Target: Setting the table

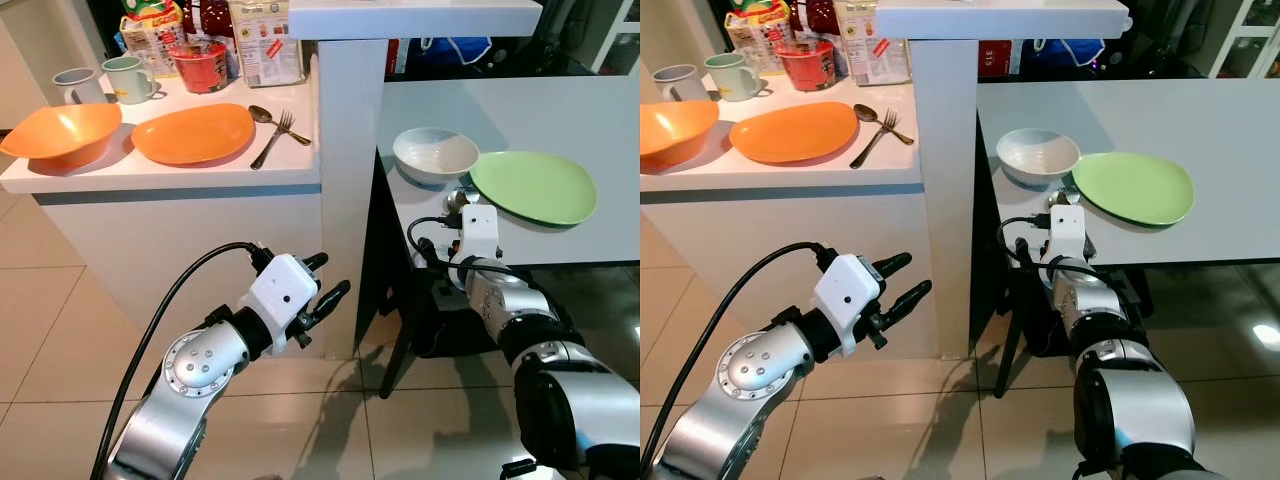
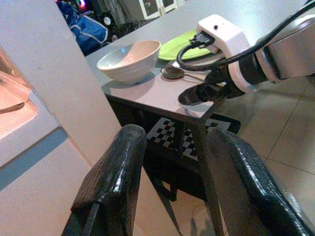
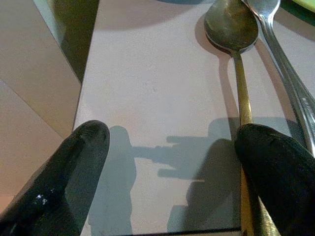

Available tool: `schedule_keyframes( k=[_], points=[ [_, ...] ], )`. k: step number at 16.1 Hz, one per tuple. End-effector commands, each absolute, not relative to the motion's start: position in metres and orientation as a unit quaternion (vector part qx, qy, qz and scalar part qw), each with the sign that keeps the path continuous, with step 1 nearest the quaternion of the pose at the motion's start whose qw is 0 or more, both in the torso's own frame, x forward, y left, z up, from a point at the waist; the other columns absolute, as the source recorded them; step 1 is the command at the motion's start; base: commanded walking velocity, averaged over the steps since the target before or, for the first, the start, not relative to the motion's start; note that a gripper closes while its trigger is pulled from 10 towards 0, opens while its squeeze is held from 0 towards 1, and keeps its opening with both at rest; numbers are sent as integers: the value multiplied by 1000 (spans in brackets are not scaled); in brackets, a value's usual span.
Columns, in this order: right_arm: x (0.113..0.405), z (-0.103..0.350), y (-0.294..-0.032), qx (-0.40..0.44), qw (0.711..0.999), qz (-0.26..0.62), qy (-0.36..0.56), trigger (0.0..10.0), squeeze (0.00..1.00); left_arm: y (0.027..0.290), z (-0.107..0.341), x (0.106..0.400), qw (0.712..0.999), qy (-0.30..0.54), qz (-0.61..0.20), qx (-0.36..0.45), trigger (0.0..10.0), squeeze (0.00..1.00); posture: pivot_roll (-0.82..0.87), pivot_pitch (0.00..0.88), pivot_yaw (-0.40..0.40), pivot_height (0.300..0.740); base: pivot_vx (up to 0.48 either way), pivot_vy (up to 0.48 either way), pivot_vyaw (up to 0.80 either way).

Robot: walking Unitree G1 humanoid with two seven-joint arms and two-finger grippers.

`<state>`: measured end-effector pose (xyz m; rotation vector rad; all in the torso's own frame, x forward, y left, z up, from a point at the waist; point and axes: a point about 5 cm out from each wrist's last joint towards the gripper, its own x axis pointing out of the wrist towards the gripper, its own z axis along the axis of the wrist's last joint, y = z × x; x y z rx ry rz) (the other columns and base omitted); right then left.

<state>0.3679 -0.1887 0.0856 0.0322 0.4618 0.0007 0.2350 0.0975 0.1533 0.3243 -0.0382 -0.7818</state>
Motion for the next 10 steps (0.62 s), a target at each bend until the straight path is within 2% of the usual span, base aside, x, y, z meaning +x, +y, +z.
schedule_keyframes(
  k=[1,10],
  points=[
    [371,92,-192,13,975,-3,221,10000,0,98,156,233,910,-19,-382,161,10000,0,83,0,64,740,0,0,0],
    [376,100,-199,-11,977,-11,214,10000,0,100,155,230,907,-8,-389,163,10000,0,107,0,78,740,0,0,0]
  ],
)
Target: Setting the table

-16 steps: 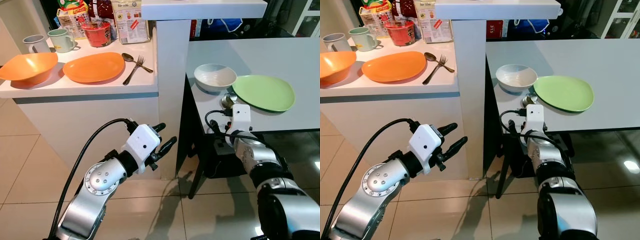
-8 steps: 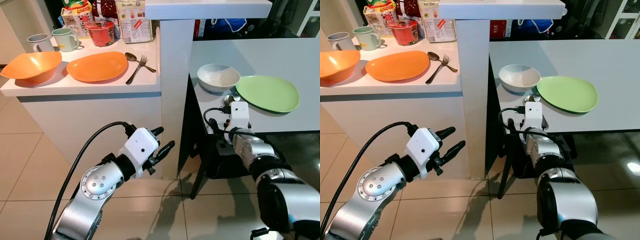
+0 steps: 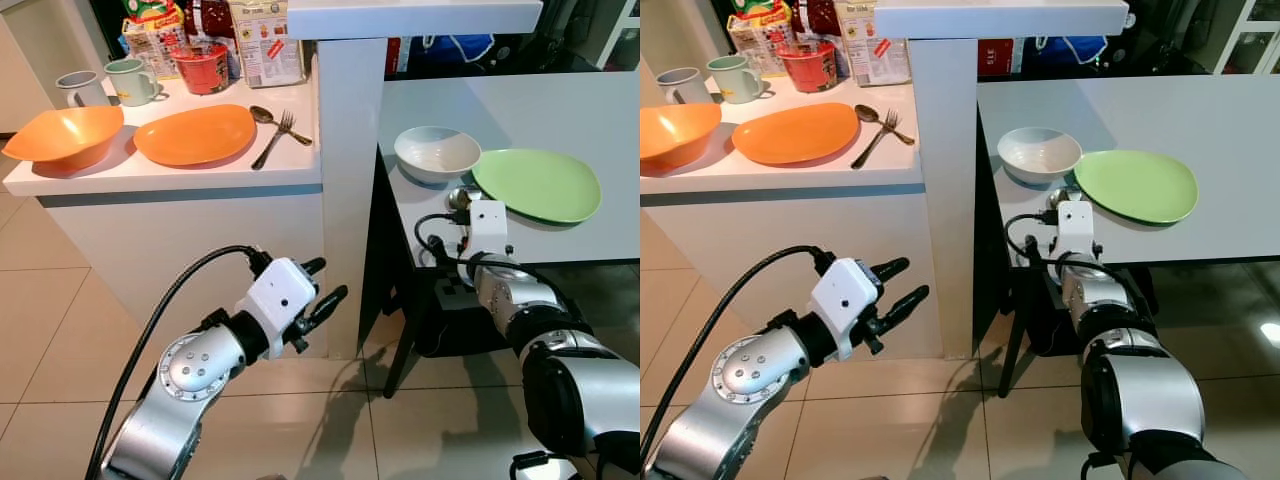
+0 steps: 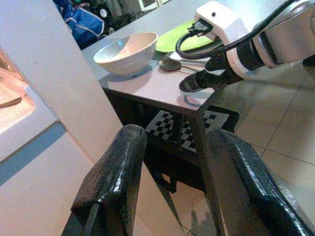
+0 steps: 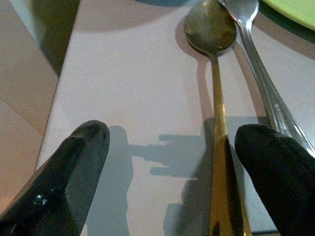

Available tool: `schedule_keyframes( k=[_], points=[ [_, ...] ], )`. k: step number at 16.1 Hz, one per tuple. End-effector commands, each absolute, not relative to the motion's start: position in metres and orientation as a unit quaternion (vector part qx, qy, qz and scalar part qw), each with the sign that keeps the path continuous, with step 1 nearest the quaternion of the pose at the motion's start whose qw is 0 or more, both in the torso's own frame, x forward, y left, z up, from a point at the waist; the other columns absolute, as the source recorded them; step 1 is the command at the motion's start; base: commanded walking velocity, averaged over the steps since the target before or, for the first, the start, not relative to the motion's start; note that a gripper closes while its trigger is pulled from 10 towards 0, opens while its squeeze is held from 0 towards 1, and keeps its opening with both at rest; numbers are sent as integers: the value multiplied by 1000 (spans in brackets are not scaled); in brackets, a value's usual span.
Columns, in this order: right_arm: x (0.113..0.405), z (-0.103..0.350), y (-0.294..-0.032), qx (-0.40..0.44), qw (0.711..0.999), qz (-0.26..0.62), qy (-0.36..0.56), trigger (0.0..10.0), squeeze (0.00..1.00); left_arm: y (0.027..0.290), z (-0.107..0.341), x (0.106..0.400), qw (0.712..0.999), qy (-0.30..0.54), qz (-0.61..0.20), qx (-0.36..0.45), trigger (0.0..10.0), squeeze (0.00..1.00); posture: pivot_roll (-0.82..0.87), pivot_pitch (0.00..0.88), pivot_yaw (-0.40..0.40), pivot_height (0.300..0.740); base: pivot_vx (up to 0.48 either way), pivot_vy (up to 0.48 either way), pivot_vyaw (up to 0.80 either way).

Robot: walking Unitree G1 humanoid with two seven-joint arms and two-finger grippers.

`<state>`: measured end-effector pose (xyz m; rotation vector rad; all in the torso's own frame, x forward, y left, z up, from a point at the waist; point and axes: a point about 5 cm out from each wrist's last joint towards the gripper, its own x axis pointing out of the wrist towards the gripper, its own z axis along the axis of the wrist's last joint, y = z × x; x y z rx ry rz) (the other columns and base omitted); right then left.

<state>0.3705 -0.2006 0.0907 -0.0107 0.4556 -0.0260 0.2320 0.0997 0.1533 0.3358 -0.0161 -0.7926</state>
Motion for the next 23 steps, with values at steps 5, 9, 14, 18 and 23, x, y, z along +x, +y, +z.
schedule_keyframes(
  k=[5,9,14,18,23],
  points=[
    [385,121,-193,9,988,16,155,10000,0,98,155,231,907,-8,-389,161,10000,0,92,0,81,740,0,0,0],
    [376,104,-185,15,984,37,173,10000,0,95,154,231,905,-6,-396,157,10000,0,77,0,92,740,0,0,0],
    [365,86,-184,21,980,32,196,10000,0,95,153,231,905,-6,-396,156,10000,0,81,0,89,740,0,0,0],
    [362,80,-186,22,978,26,207,10000,0,94,153,231,904,-5,-398,156,10000,0,80,0,92,740,0,0,0],
    [358,74,-194,18,974,8,224,10000,0,95,154,231,903,-4,-399,157,10000,0,84,0,92,740,0,0,0]
  ],
)
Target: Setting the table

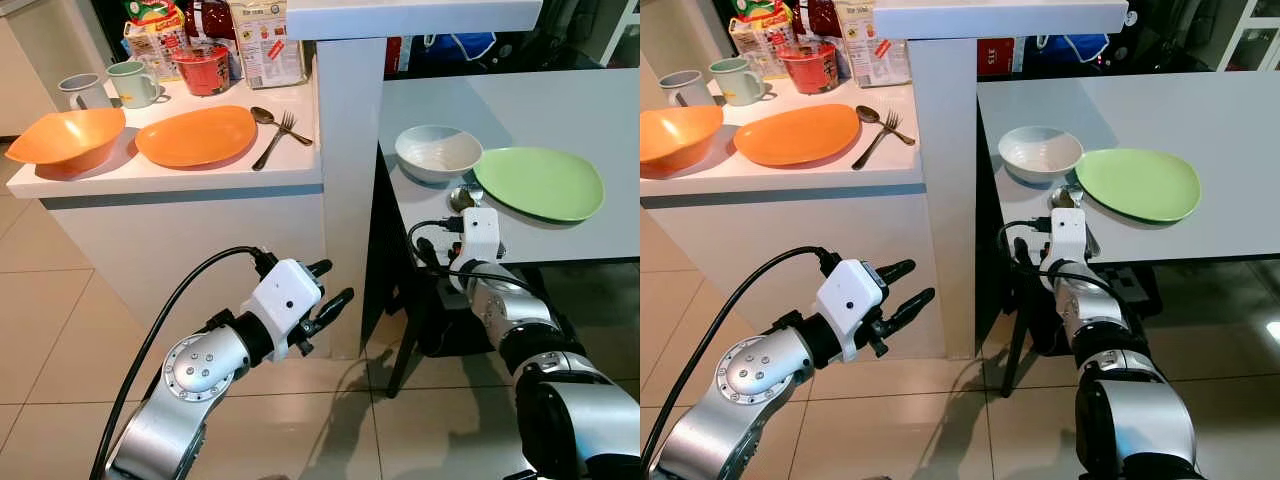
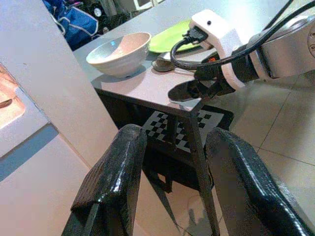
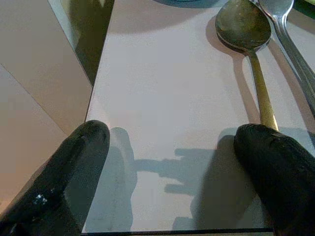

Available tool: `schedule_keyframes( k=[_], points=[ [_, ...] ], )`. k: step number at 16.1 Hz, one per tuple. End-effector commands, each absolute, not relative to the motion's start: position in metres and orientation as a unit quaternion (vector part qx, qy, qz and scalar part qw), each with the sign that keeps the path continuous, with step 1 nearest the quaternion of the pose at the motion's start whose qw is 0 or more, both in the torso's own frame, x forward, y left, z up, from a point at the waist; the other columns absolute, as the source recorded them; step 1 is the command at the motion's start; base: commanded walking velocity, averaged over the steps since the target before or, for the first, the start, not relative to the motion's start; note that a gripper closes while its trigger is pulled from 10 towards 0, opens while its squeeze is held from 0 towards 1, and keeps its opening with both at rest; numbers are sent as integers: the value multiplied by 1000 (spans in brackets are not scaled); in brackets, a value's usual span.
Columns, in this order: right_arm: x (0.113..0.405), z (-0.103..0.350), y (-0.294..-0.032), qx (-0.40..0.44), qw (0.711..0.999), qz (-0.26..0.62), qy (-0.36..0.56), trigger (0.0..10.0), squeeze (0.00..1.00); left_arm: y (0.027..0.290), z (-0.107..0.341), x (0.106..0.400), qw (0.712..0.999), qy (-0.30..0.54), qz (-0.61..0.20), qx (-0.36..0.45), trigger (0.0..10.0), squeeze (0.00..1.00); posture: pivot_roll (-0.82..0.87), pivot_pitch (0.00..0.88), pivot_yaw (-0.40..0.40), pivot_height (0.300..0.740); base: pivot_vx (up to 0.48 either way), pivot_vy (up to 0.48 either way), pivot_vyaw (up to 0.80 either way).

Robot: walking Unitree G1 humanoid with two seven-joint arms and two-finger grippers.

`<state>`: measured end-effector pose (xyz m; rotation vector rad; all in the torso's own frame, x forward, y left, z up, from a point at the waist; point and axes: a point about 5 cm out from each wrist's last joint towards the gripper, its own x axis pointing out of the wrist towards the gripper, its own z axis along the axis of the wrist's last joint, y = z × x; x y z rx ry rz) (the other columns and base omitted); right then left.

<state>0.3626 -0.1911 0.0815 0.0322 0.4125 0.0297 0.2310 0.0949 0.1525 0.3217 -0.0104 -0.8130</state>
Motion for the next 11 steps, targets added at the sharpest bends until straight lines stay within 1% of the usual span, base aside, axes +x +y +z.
schedule_keyframes(
  k=[1,3,7,11],
  points=[
    [359,76,-196,17,975,6,223,10000,0,95,154,231,903,-4,-399,158,10000,0,84,0,92,740,0,0,0],
    [362,80,-197,15,976,6,217,10000,0,95,153,231,903,-3,-399,158,10000,0,84,0,91,740,0,0,0],
    [365,87,-191,21,980,20,199,10000,0,94,154,231,903,-3,-399,158,10000,0,83,0,91,740,0,0,0],
    [360,85,-192,25,983,9,183,10000,0,94,153,231,903,-3,-401,157,10000,0,81,0,92,740,0,0,0]
  ],
)
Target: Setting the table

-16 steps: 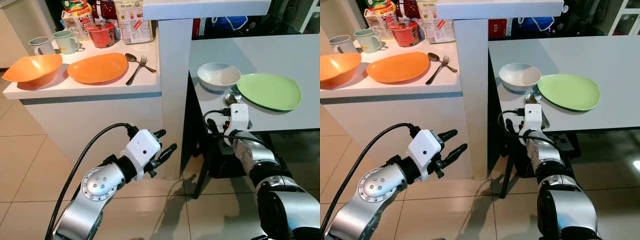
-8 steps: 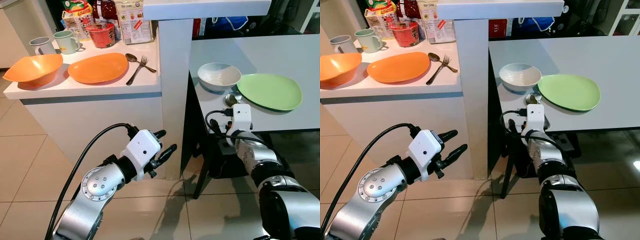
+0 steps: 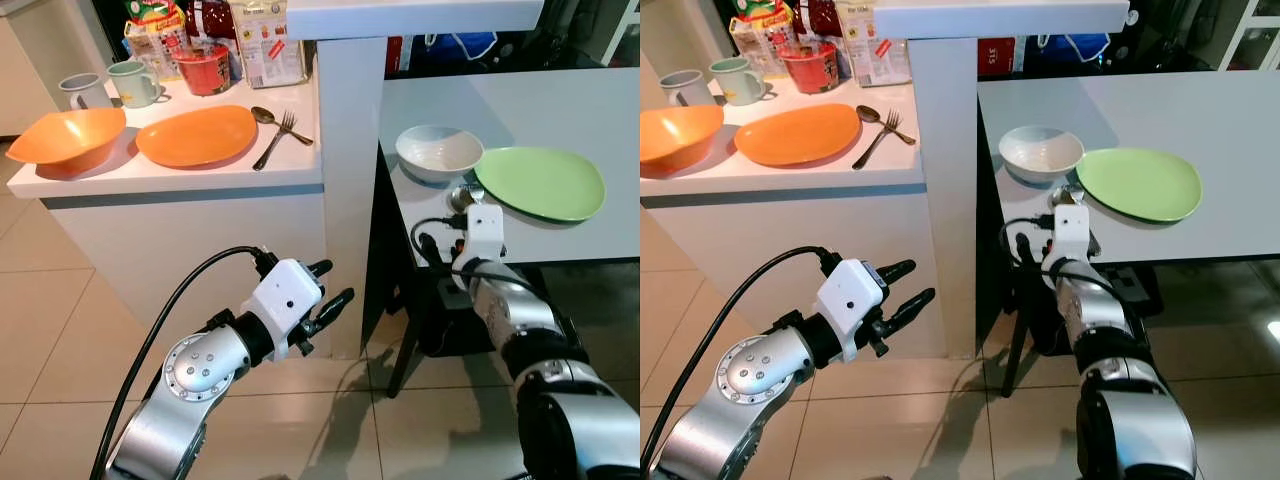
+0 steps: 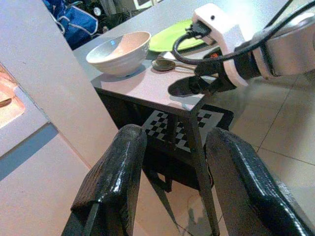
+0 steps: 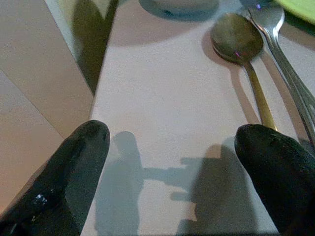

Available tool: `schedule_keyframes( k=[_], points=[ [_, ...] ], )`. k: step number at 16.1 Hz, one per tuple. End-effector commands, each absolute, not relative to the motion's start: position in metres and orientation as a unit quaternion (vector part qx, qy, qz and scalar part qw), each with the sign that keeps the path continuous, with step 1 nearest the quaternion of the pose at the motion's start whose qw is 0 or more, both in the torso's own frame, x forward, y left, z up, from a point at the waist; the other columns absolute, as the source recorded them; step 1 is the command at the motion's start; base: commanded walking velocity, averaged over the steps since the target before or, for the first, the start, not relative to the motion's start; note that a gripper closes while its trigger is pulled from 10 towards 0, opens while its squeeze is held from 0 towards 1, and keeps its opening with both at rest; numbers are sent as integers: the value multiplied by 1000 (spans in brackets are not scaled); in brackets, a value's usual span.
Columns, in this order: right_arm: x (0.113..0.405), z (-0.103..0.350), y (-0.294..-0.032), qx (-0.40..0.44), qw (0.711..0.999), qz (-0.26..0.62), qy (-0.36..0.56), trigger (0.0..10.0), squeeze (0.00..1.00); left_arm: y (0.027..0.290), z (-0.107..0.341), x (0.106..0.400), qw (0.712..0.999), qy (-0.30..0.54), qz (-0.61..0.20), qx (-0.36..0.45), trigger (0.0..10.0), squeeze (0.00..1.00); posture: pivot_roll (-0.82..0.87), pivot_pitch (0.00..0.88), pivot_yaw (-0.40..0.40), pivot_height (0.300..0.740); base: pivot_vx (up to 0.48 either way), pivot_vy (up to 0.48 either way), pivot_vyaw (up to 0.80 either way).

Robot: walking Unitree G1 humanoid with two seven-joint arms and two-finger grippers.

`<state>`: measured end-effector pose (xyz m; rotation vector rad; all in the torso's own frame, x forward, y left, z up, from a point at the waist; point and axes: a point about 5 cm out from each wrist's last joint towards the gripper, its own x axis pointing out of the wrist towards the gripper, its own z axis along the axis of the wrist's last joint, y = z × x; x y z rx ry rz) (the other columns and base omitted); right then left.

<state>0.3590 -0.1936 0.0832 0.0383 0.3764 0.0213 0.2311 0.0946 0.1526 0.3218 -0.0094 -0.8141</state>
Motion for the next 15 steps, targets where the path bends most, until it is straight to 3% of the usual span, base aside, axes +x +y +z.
schedule_keyframes(
  k=[1,15],
  points=[
    [359,84,-193,28,983,6,183,10000,0,93,153,231,902,-3,-401,157,10000,0,76,0,95,740,0,0,0],
    [354,88,-199,33,983,-19,179,10000,0,93,154,233,902,-3,-403,156,10000,0,74,0,95,740,0,0,0]
  ],
)
